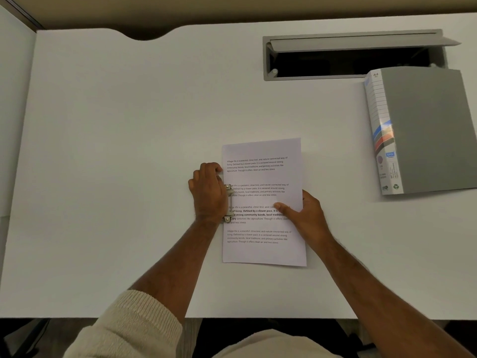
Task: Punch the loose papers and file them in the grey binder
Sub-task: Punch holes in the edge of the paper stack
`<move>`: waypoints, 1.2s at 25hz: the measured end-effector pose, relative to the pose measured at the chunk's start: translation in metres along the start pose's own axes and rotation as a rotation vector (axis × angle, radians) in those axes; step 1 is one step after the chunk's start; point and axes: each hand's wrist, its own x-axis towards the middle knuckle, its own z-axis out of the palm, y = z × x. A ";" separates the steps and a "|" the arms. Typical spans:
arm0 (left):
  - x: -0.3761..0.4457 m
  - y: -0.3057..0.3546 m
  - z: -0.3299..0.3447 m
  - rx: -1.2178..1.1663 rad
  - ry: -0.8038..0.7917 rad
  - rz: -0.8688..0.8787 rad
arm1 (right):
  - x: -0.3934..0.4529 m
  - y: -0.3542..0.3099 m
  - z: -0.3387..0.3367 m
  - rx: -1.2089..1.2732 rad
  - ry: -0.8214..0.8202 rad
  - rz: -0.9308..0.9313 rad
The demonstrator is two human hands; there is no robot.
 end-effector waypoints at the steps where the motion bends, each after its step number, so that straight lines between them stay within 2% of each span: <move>1: 0.000 0.000 0.000 0.001 -0.002 0.000 | -0.001 -0.001 0.000 -0.001 0.002 -0.003; 13: -0.001 0.012 -0.009 0.051 -0.058 -0.044 | -0.010 -0.007 0.000 0.037 0.001 -0.037; 20: 0.000 0.018 -0.020 -0.099 -0.127 -0.194 | -0.010 -0.008 -0.001 0.037 -0.015 -0.061; 30: -0.032 -0.007 -0.042 -0.297 -0.150 -0.274 | -0.011 -0.002 -0.014 0.030 0.013 -0.059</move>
